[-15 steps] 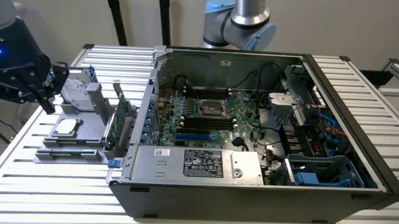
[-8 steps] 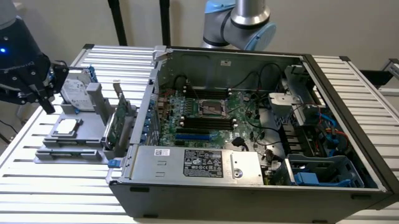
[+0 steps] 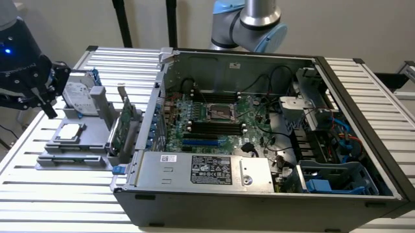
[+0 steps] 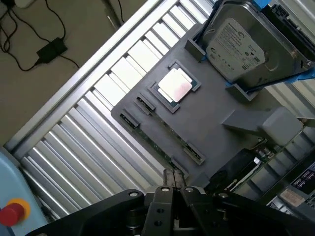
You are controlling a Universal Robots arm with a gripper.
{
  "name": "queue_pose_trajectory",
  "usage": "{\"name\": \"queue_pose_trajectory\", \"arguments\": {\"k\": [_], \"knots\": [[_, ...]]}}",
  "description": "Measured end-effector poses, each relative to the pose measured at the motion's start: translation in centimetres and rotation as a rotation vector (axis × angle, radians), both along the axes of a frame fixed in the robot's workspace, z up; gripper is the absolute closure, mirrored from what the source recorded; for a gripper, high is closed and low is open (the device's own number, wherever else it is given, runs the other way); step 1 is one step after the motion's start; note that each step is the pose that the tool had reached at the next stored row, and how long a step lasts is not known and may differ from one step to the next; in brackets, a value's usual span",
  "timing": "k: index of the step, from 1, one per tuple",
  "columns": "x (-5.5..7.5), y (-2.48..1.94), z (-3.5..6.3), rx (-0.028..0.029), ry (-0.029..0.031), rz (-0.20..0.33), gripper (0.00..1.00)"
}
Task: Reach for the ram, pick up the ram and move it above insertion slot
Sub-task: 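Pick up the ram and move it above insertion slot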
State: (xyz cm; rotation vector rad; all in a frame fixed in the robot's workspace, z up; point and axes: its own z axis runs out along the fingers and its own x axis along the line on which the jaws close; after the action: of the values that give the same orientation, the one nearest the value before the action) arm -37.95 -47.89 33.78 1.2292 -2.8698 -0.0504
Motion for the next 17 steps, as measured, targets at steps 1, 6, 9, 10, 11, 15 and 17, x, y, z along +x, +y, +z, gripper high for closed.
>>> {"name": "queue_pose_trajectory", "arguments": {"k": [1, 6, 9, 10, 11, 15, 17], "knots": [[0.0, 0.0, 0.0, 0.0, 0.0, 0.018, 0.89], [0.0, 0.0, 0.0, 0.0, 0.0, 0.109, 0.89], [0.0, 0.0, 0.0, 0.0, 0.0, 0.164, 0.89], [0.0, 0.0, 0.0, 0.0, 0.0, 0.182, 0.89], [0.0, 0.0, 0.0, 0.0, 0.0, 0.199, 0.89], [0.0, 0.0, 0.0, 0.0, -0.0001, 0.273, 0.89], [0.0, 0.0, 0.0, 0.0, -0.0001, 0.309, 0.89]]}}
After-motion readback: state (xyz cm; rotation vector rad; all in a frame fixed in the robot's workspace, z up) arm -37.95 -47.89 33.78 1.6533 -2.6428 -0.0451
